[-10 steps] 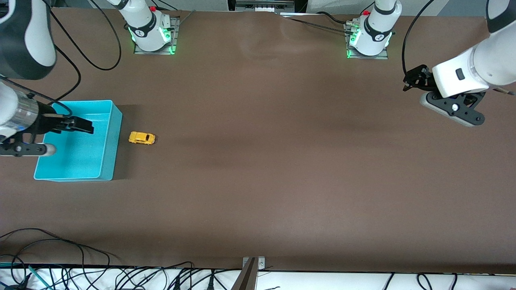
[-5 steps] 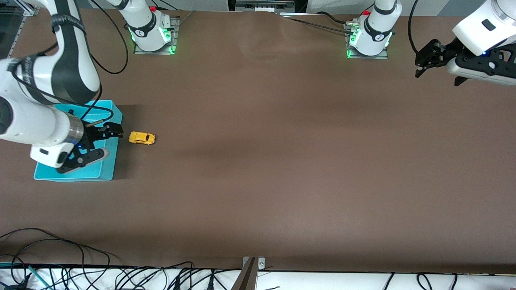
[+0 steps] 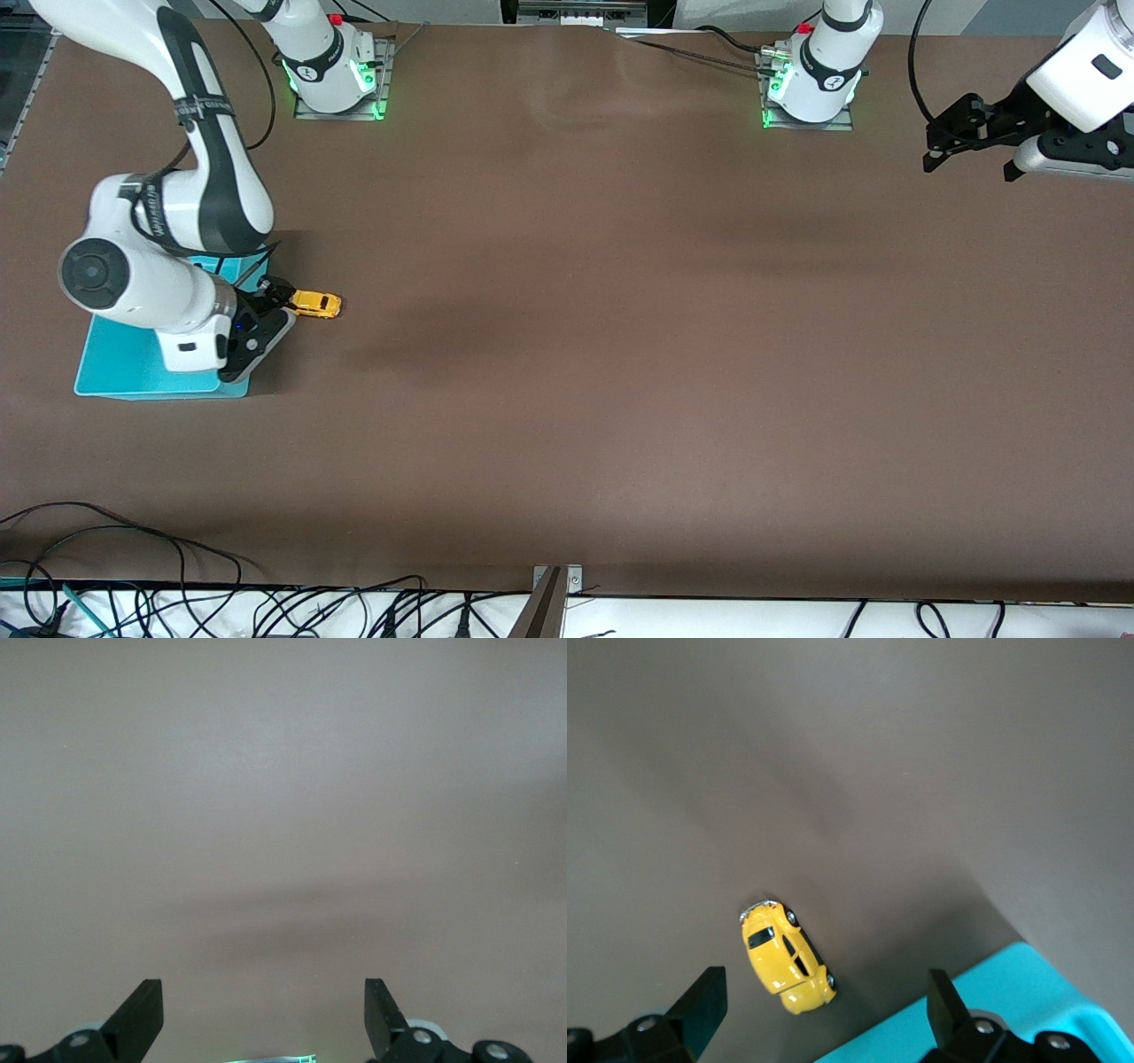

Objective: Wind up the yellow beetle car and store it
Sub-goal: 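Grasp the car with the right gripper while the left gripper retracts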

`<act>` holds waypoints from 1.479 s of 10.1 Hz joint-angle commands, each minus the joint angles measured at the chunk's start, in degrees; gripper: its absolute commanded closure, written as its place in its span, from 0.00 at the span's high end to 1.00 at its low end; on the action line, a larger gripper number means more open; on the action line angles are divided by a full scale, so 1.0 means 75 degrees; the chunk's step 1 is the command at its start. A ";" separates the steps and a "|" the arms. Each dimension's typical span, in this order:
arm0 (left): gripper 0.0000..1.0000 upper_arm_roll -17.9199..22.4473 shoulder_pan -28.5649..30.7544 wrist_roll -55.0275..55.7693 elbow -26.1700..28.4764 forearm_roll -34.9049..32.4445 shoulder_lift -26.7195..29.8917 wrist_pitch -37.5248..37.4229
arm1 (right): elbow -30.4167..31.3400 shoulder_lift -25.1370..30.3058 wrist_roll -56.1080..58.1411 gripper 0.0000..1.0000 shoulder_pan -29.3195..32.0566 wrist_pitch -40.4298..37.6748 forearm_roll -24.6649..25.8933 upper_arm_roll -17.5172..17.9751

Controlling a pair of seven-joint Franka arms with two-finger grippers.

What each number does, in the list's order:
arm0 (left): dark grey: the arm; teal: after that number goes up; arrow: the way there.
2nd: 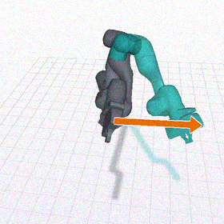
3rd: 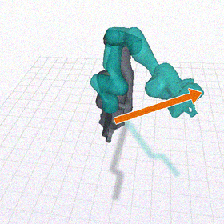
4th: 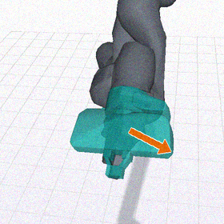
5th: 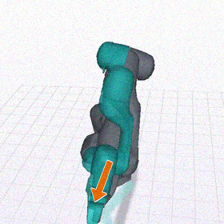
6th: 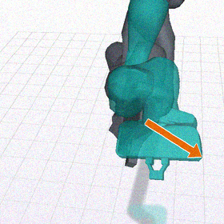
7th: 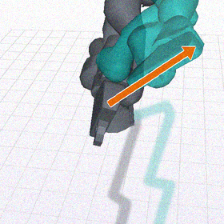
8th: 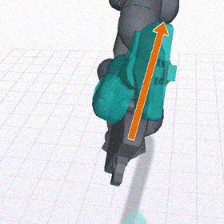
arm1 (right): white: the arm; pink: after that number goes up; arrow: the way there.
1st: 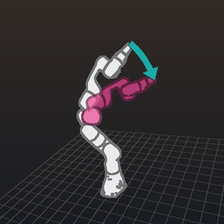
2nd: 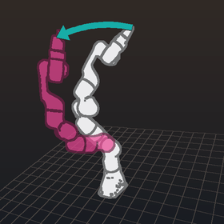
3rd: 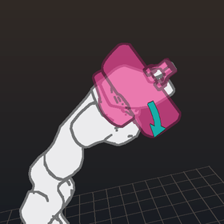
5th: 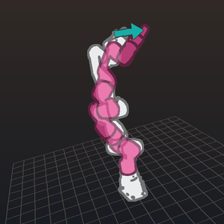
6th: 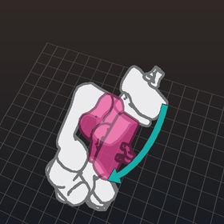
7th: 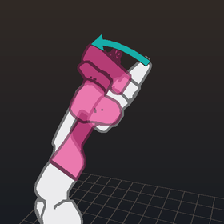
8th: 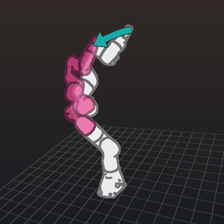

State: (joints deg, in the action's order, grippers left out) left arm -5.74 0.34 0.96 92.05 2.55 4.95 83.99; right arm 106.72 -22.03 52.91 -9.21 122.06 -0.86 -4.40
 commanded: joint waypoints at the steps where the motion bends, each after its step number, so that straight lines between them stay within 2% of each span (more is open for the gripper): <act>1: 1.00 0.0086 -0.0151 0.0165 -0.0272 0.0024 -0.0261 0.0039 | 0.1048 0.0312 0.1191 1.00 -0.0061 0.0739 0.0009 0.0001; 5: 1.00 0.0051 -0.0093 0.0118 -0.0262 0.0023 -0.0437 0.0086 | 0.2479 0.0546 0.2481 1.00 -0.0050 0.1898 0.0243 -0.0069; 9: 1.00 0.0004 -0.0116 0.0189 -0.0297 -0.0434 -0.0379 0.0121 | 0.3159 0.0547 0.2766 1.00 -0.0061 0.2929 0.0255 -0.0070; 11: 1.00 -0.0019 -0.0128 0.0189 -0.0297 -0.0434 -0.0355 0.0121 | 0.3197 0.0500 0.2976 1.00 -0.0050 0.3026 0.0243 -0.0070; 12: 1.00 -0.0066 -0.0139 0.0189 -0.0297 -0.0422 -0.0344 0.0110 | 0.3220 0.0465 0.2977 0.94 -0.0050 0.3154 0.0243 -0.0070; 14: 1.00 -0.0125 -0.0128 0.0200 -0.0297 -0.0352 -0.0332 0.0110 | 0.3220 0.0442 0.2965 0.59 -0.0038 0.3190 0.0231 -0.0070; 15: 1.00 -0.0113 -0.0128 0.0189 -0.0297 -0.0328 -0.0274 0.0110 | 0.3220 0.0430 0.2965 0.49 -0.0015 0.3190 0.0231 -0.0070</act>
State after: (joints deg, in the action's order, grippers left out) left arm -6.50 -0.34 1.74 90.98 0.75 2.58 85.14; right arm 129.32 -19.84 74.44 -9.42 144.80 0.24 -4.66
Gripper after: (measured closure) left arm 0.000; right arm 0.300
